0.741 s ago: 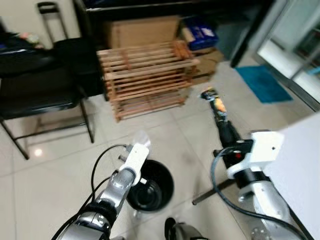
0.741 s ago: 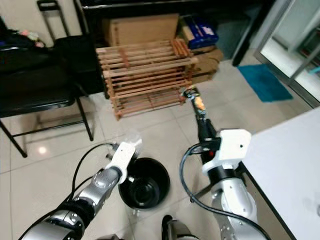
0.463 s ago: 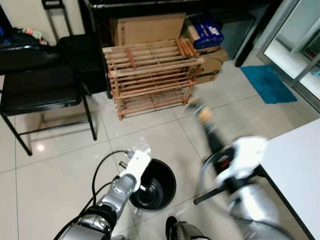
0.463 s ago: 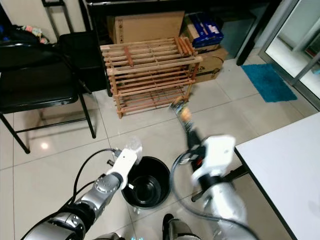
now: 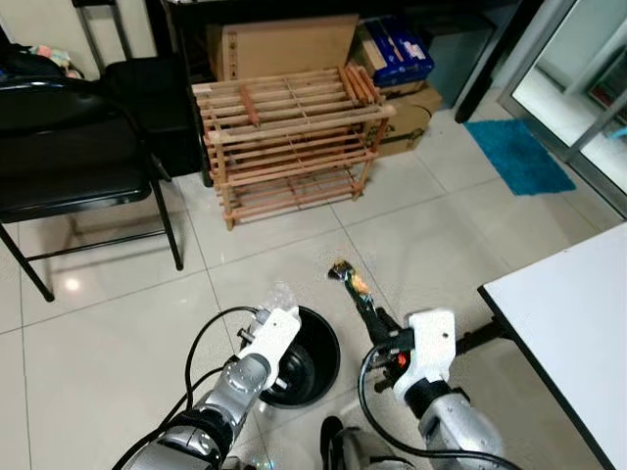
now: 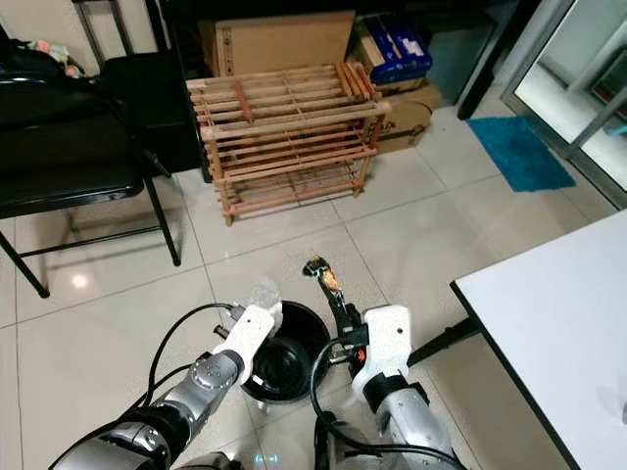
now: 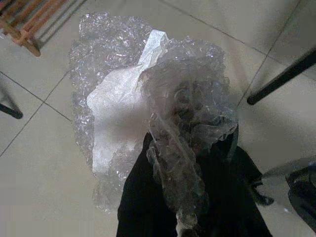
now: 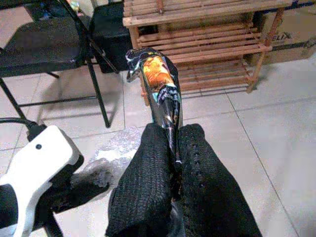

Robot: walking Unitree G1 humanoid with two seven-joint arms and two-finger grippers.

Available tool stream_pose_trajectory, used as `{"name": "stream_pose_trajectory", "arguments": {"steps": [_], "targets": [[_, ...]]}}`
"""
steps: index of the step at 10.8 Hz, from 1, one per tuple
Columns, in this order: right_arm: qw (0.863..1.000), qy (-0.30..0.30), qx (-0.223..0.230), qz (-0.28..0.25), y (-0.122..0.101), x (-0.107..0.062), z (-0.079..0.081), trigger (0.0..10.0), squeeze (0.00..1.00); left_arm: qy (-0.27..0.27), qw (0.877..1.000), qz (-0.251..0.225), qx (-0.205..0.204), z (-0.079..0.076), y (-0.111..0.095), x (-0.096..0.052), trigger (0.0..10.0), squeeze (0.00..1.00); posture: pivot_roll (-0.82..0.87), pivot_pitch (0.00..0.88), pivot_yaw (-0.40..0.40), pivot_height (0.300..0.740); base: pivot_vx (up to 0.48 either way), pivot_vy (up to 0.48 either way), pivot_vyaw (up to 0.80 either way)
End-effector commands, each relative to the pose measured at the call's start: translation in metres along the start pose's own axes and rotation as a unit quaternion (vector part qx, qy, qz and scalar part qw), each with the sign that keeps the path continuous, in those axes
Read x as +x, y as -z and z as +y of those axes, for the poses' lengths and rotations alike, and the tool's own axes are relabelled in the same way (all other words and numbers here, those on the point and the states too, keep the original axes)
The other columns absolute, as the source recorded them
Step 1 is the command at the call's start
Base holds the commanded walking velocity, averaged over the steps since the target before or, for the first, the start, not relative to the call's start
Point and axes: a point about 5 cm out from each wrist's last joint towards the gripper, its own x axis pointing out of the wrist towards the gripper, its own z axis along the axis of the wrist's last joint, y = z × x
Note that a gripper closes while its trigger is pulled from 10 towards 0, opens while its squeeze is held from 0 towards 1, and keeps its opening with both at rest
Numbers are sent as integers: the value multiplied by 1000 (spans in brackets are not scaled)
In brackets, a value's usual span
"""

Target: Picking trash to rubbish bin

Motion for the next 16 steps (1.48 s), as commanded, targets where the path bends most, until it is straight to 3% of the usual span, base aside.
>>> {"name": "stream_pose_trajectory", "arguments": {"steps": [1,7,13,14,15,16], "targets": [[1000,9,-5,5,4,-4,-3,10000,0,9,1000,19,6,-10,8,-1,10000,0,-21,240,-95,740,0,0,0],[999,30,-11,-5,1,-20,-5,10000,0,6,997,68,31,-13,30,-6,10000,0,-82,266,-111,740,0,0,0],[999,46,-17,-17,-7,-29,-5,10000,0,-13,999,24,36,-2,2,1,10000,0,-122,267,-111,740,0,0,0],[999,47,-18,-19,-8,-30,-5,10000,0,-15,999,13,34,-2,-2,2,10000,867,-125,268,-111,740,0,0,0],[999,47,-18,-20,-9,-31,-4,10000,0,-14,999,8,35,-1,-4,2,10000,1000,-125,268,-111,740,0,0,0],[998,48,-19,-20,-9,-31,-4,10000,0,-20,999,2,36,1,-6,2,10000,1000,-125,268,-111,740,0,0,0]]}}
